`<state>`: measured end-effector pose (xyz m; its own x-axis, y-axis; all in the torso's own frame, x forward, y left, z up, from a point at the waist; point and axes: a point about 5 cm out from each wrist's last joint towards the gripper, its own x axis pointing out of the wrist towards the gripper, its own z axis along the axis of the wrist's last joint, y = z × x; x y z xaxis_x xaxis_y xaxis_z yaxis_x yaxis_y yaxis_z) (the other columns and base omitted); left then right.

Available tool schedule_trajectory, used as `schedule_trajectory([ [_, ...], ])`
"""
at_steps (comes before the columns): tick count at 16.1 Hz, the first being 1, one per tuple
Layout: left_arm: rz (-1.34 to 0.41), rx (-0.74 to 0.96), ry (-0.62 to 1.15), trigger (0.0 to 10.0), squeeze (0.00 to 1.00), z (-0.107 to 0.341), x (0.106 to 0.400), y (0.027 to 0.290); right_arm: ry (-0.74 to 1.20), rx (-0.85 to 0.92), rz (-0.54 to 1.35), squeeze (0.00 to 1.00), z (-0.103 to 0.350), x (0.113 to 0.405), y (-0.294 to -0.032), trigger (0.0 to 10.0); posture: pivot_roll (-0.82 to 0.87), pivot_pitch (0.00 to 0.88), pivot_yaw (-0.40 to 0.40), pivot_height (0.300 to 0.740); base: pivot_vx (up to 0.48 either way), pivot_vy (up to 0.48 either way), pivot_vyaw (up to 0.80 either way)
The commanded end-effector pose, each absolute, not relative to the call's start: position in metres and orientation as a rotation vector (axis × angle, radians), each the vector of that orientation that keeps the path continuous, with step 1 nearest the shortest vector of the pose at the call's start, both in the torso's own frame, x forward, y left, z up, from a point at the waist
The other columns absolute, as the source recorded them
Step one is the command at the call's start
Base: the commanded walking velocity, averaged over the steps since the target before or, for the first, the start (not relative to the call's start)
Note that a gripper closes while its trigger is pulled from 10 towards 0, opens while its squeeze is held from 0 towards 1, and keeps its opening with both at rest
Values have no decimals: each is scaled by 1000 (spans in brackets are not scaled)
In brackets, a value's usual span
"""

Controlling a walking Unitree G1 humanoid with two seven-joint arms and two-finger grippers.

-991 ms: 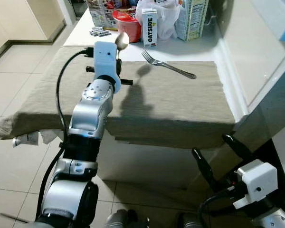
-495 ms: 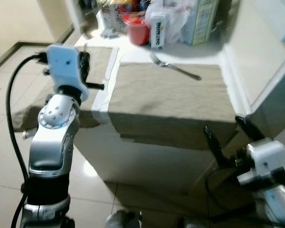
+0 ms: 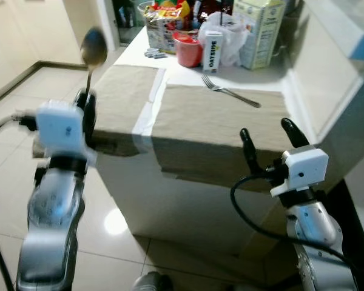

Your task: Setting the table

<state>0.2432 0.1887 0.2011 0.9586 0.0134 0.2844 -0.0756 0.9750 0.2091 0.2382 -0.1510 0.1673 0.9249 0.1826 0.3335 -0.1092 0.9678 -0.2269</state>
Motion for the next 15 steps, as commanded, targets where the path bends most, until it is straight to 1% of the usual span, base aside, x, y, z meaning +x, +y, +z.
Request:
schedule_trajectory([
  [1,58,227,-287,0,0,200,240,190,-346,-213,124,0,165,241,-153,10000,-53,0,65,719,0,0,0],
  [3,63,212,-183,0,0,179,235,190,-301,-207,103,0,156,242,-154,10000,-53,0,60,719,0,0,0],
  [15,63,212,-183,0,0,179,235,190,-301,-207,103,0,156,242,-154,10000,-53,0,60,719,0,0,0],
])
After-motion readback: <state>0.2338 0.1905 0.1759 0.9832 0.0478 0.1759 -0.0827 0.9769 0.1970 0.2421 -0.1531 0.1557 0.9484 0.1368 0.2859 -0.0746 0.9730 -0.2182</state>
